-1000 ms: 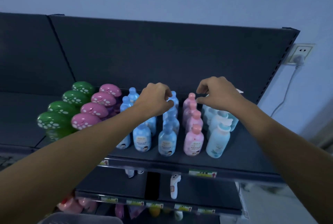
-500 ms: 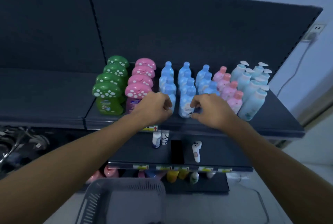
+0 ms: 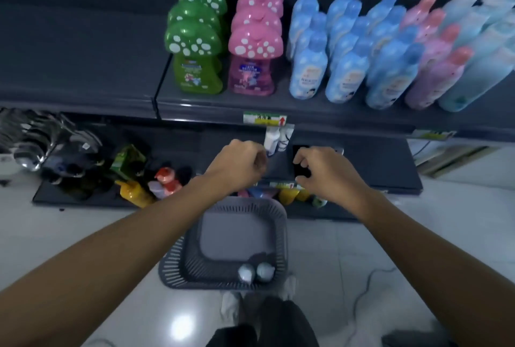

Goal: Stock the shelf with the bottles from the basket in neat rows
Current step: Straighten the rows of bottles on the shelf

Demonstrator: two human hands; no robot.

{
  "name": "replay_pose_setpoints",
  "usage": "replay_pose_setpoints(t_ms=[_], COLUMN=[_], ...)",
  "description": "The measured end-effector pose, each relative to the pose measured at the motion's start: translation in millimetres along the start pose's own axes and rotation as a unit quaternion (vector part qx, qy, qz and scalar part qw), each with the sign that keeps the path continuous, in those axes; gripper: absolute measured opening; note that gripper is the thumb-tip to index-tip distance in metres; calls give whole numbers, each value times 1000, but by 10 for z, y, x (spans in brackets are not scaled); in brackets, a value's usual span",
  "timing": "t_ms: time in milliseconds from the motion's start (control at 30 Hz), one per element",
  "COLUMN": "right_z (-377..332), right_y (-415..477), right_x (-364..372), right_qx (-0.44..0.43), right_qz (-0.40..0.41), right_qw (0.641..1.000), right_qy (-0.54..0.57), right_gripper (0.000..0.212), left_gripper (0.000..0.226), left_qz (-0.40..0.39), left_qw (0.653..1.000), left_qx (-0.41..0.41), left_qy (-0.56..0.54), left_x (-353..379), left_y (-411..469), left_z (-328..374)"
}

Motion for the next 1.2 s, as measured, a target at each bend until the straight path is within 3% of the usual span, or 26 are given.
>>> replay_pose_setpoints(t_ms=[300,633,1000,1200], right_z=[77,74,81,55], right_y=[281,465,546,521], right_x=[1478,2897,3522,3587], right_qx=[37,48,22,12], right_qz=[-138,-244,-313,-320], right_qw=[990,969,947,943], right_qy=[19,9,-67,-93], right_gripper=[15,21,36,37], left_gripper=[20,27,34,25], left_qz=[-116,-200,-257,-257], left_qw=[990,973,959,960], left_qx=[-78,-112,-106,-102], left_qy=[-22,0,48,30], left_x=[1441,2694,3252,3309], left_y=[-5,-59,8,29], left_z=[-786,-1328,-1403,-1420])
Point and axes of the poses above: each hand's wrist, its own y-axis towards the middle knuckle, its own x-axis out of the palm, z = x × y, the point moved 6 cm from there along y, towards the middle knuckle, and after that the axes turned 14 degrees about -z, right-handed, at the moved point
